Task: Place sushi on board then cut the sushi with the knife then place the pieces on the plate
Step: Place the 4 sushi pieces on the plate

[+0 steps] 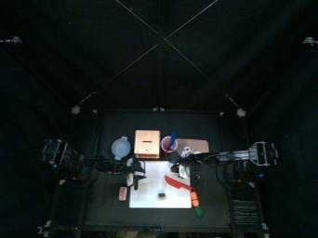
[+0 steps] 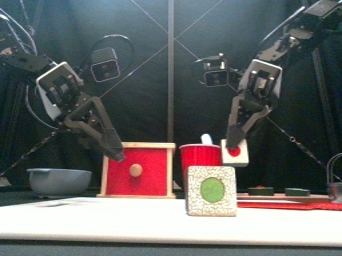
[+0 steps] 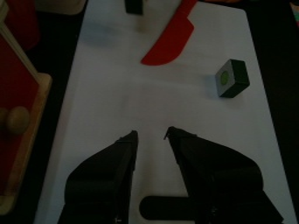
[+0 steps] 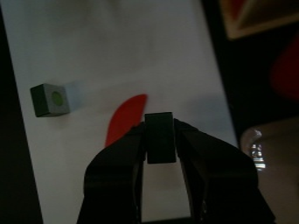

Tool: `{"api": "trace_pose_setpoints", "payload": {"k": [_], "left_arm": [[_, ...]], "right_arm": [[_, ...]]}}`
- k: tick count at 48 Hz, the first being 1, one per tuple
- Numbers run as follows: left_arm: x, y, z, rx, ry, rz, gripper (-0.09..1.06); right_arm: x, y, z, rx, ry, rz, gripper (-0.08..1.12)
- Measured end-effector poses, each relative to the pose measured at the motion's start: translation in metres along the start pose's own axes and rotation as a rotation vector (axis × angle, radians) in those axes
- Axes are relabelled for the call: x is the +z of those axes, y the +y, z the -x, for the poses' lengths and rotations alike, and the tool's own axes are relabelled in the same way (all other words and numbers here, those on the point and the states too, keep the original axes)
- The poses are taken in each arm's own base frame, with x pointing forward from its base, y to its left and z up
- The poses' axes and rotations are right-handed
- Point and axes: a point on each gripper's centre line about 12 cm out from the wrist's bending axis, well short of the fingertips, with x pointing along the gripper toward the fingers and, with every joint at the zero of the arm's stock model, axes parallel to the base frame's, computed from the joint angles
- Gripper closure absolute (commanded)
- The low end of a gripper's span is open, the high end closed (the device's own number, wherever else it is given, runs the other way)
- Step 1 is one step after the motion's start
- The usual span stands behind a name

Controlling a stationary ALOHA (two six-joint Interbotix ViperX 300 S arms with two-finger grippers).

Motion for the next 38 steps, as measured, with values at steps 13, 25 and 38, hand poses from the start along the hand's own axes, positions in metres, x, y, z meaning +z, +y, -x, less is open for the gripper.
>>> {"api": "trace_pose_setpoints", "payload": {"k": [13, 25, 38], "left_arm": [[0.0, 0.0, 0.0, 0.001, 0.0, 0.002, 0.22], [0.0, 0.002, 0.0, 0.004, 0.001, 0.002, 0.22], [0.0, 0.002, 0.0, 0.004, 0.001, 0.002, 0.22]], "right_arm": [[-0.037, -0.056, 0.029, -0.118, 0.002, -0.116, 0.5], [-0.053, -0.088, 0.031, -0.201, 0.037, -0.155, 0.46], [-0.057, -0.095, 0.024, -0.216, 0.061, -0.167, 0.27]]}}
